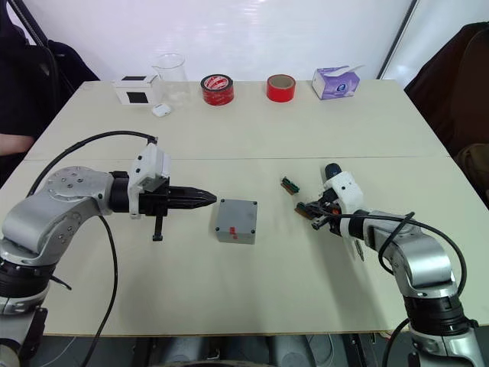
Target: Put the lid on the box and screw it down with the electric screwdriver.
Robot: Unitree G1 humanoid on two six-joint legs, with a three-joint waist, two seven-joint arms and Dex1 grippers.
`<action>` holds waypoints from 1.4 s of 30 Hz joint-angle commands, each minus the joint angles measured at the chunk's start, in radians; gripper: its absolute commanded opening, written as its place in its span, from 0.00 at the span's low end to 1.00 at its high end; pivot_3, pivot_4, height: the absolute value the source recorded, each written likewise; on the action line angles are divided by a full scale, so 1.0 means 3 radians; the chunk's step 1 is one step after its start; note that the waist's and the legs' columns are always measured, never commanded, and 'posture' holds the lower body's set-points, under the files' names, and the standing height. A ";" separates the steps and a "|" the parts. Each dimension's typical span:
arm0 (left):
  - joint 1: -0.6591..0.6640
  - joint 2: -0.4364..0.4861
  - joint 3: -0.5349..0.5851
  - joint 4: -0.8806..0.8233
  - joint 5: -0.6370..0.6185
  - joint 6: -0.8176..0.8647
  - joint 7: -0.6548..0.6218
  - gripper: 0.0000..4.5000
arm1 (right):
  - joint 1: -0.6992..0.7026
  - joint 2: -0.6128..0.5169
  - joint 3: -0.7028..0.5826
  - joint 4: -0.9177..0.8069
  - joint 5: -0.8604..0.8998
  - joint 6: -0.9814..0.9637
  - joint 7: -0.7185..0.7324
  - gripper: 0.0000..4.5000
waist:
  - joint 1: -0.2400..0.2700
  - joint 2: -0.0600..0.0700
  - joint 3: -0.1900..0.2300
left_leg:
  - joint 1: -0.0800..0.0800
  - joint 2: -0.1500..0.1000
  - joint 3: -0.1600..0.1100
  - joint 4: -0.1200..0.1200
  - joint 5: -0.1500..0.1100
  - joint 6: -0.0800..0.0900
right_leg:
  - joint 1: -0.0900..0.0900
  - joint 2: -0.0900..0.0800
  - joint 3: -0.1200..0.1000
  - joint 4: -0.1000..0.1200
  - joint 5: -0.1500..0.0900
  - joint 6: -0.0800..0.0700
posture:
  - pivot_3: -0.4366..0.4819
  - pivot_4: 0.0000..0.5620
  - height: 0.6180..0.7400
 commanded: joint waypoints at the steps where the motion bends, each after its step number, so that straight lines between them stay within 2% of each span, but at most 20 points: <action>1: 0.0020 0.0051 0.0034 -0.0054 0.0022 -0.0066 -0.0005 0.00 | -0.0145 -0.0128 -0.0142 -0.0309 0.0200 0.0135 0.0038 0.01 | 0.0000 0.0000 0.0000 | 0.0000 0.0000 0.0000 0.0000 0.0000 0.0000 | 0.0000 0.0000 0.0000 0.0000 0.0000 0.0000 | 0.48 0.27 1.00; 6: 0.0050 0.0079 0.0051 -0.0014 0.0056 -0.0099 0.0005 0.00 | -0.0486 -0.0110 0.0030 -0.0504 0.0456 0.0432 0.0034 0.01 | -0.0008 0.0000 0.0001 | 0.0000 0.0002 -0.0001 0.0000 0.0000 0.0000 | -0.0001 -0.0002 0.0000 0.0000 0.0000 0.0000 | 0.48 0.27 1.00; 10: 0.0060 0.0088 0.0064 -0.0001 0.0082 -0.0119 0.0016 0.00 | -0.0795 -0.0045 0.0369 -0.0570 0.0578 0.0582 0.0058 0.01 | -0.0004 0.0000 0.0001 | 0.0000 0.0002 -0.0002 0.0000 0.0000 0.0000 | -0.0001 -0.0003 0.0000 0.0000 0.0000 0.0000 | 0.48 0.27 1.00; 15: 0.0137 0.0124 0.0097 -0.0063 0.0087 -0.0121 0.0050 0.00 | -0.1102 0.0067 0.0743 -0.0431 0.0621 0.0661 0.0098 0.01 | -0.0004 0.0000 0.0001 | -0.0002 0.0002 -0.0001 0.0000 0.0000 0.0000 | -0.0002 -0.0006 0.0000 -0.0002 0.0000 0.0000 | 0.48 0.27 1.00; 22: 0.0236 0.0150 0.0150 -0.0186 0.0039 -0.0079 0.0151 0.00 | -0.1289 0.0063 0.1077 -0.0169 0.0487 0.0513 0.0188 0.01 | -0.0002 0.0000 0.0001 | -0.0004 0.0001 -0.0002 0.0000 0.0000 0.0000 | -0.0002 -0.0009 -0.0002 -0.0003 0.0000 0.0000 | 0.48 0.27 1.00; 42: 0.0313 0.0135 0.0138 -0.0268 0.0007 -0.0076 0.0245 0.00 | -0.1318 -0.0040 0.1110 0.0014 0.0328 0.0369 0.0312 0.01 | -0.0004 0.0000 0.0001 | -0.0004 0.0002 -0.0002 -0.0001 0.0000 0.0000 | -0.0003 -0.0011 -0.0002 -0.0003 0.0000 0.0000 | 0.48 0.27 1.00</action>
